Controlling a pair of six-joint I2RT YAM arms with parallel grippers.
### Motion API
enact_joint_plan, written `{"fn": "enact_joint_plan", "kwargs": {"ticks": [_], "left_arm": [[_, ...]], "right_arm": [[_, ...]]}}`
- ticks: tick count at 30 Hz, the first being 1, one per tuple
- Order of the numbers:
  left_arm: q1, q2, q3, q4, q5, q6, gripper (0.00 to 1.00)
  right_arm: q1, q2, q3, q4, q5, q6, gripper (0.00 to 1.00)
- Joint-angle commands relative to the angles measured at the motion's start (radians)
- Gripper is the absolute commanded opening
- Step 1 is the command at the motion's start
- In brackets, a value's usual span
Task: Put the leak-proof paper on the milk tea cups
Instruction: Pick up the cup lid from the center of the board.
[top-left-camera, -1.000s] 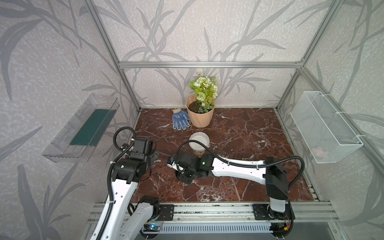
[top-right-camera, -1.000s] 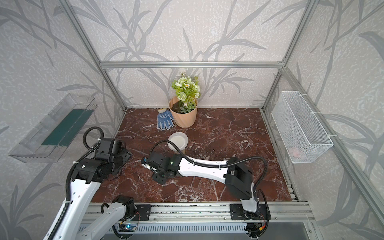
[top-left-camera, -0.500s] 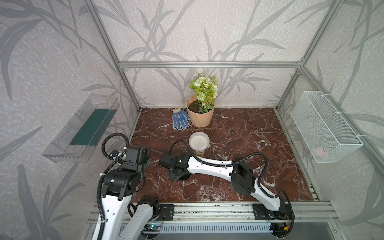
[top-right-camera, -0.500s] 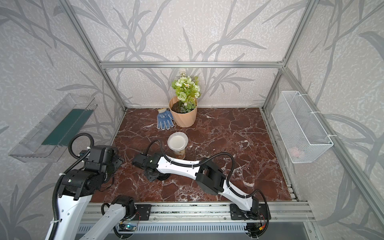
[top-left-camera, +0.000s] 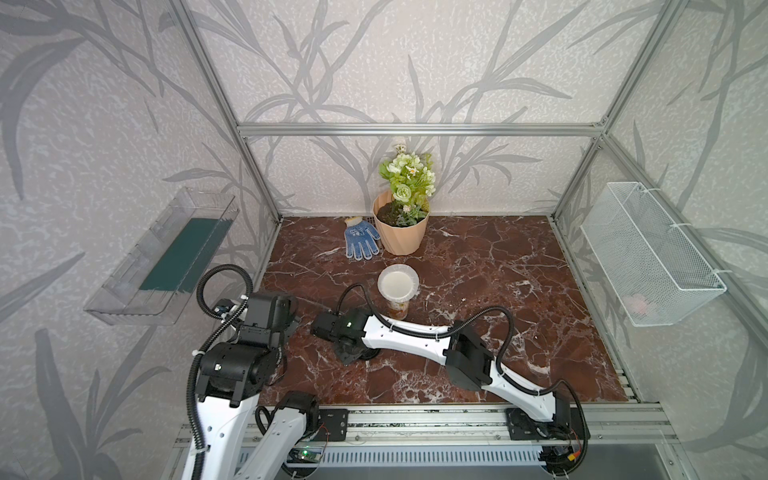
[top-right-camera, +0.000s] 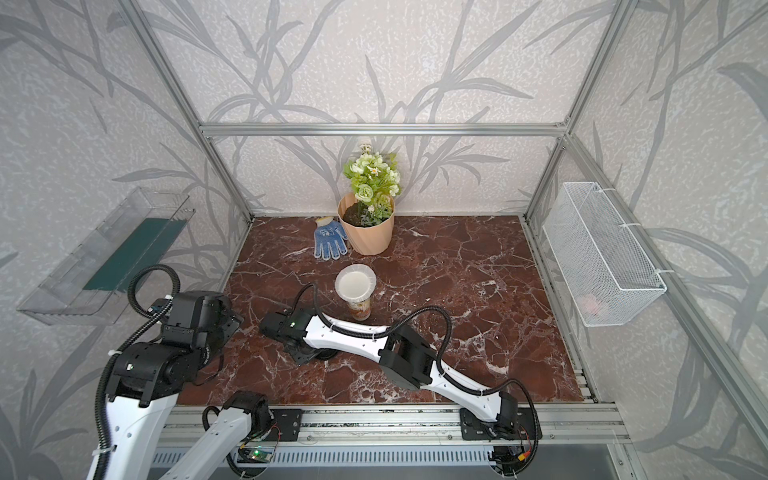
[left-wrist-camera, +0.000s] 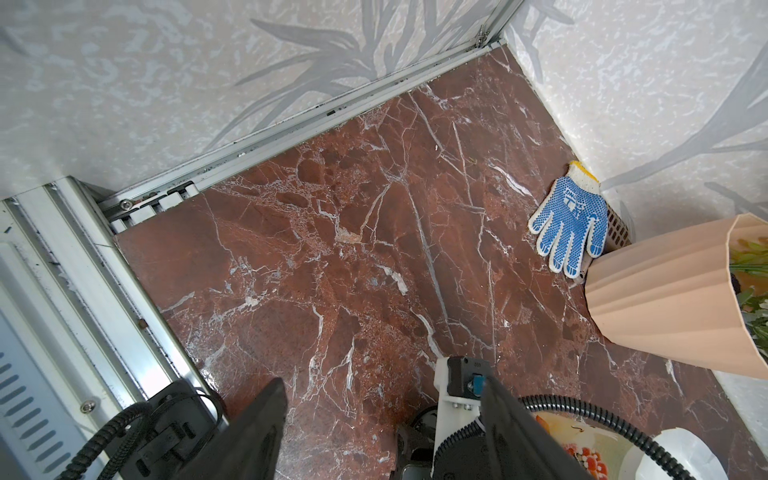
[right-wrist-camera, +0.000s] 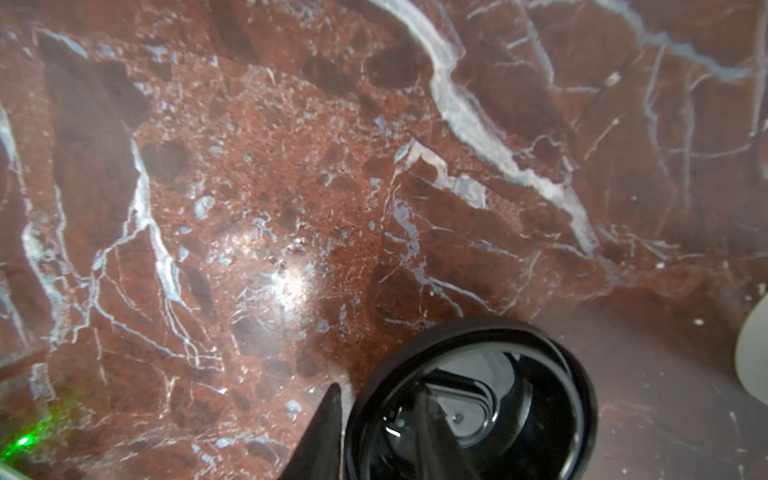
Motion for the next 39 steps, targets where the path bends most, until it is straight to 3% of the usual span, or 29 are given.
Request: {"fn": "enact_joint_plan", "kwargs": {"ticks": [1,16,21,24,28,32,36,37,39], "left_arm": [[0.004,-0.006,0.026,-0.044,-0.048,0.014,0.74],[0.005,0.002,0.056,-0.047,-0.068,0.050,0.74],[0.005,-0.006,0.052,0.020,-0.043,0.157,0.74],[0.004,-0.029,0.022,0.135,0.009,0.289,0.74],[0.004,-0.147,-0.117,0.463,0.211,0.574,0.73],[0.003,-0.279,-0.272,0.761,0.451,0.761,0.71],[0.003,-0.309,-0.377,1.009,0.814,0.837,0.73],[0.002,-0.298,-0.409,1.106,0.924,0.845,0.78],[-0.004,-0.266,-0.445,1.249,1.055,0.796,0.79]], "right_arm": [[0.010,0.042,0.055,-0.073,0.022,0.017,0.29],[0.011,0.024,0.068,-0.077,0.001,0.015,0.12],[0.008,-0.081,0.066,-0.077,-0.017,0.017,0.06],[-0.009,-0.183,0.050,-0.084,-0.059,0.033,0.02],[-0.078,-0.396,-0.075,-0.022,-0.250,0.080,0.01],[-0.224,-0.695,-0.423,0.281,-0.607,0.205,0.00],[-0.377,-0.893,-0.671,0.516,-0.838,0.343,0.00],[-0.405,-0.926,-0.718,0.573,-0.891,0.377,0.00],[-0.452,-0.975,-0.786,0.672,-0.961,0.445,0.00]]}}
